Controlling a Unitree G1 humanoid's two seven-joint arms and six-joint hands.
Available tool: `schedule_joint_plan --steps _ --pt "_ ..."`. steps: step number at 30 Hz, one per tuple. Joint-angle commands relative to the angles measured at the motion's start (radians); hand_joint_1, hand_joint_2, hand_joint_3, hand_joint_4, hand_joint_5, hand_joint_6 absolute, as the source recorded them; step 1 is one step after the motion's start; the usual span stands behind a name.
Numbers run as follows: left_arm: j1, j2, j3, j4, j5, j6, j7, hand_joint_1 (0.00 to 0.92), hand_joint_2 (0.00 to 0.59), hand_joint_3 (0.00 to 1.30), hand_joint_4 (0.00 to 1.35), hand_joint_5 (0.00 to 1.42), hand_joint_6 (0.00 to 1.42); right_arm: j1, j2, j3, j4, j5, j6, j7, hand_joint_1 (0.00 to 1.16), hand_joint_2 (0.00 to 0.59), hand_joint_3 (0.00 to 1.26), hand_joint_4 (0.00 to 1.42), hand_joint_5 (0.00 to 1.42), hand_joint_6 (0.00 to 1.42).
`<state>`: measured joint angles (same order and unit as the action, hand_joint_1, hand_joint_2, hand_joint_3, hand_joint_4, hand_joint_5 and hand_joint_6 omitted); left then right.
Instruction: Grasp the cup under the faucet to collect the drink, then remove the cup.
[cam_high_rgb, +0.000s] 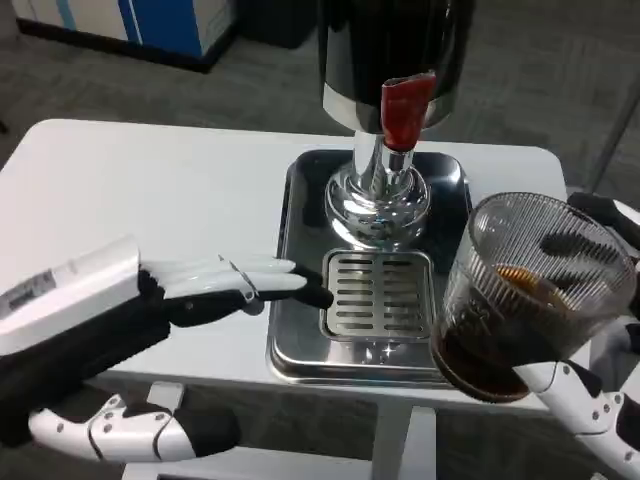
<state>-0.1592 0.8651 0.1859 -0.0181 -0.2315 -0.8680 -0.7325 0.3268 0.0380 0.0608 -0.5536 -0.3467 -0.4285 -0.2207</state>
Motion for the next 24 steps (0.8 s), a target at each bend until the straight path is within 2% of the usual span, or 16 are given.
schedule_joint_plan --steps 1,13,24 --pt "0.009 0.003 0.014 0.010 -0.011 -0.005 -0.005 0.000 0.200 0.22 0.12 0.14 0.36 -0.016 0.012 0.008 -0.025 0.005 -0.035 -0.006 0.73 0.249 0.78 0.97 1.16 1.42" --pt "0.031 0.009 0.042 0.026 -0.018 -0.018 -0.010 0.000 0.201 0.22 0.12 0.14 0.38 -0.033 0.018 0.032 -0.012 -0.005 -0.029 -0.004 0.73 0.249 0.79 0.98 1.17 1.42" --pt "0.069 0.020 0.096 0.042 -0.033 -0.029 -0.016 0.000 0.201 0.22 0.12 0.16 0.42 -0.063 0.034 0.085 0.015 -0.032 -0.018 -0.008 0.73 0.249 0.79 0.98 1.17 1.42"
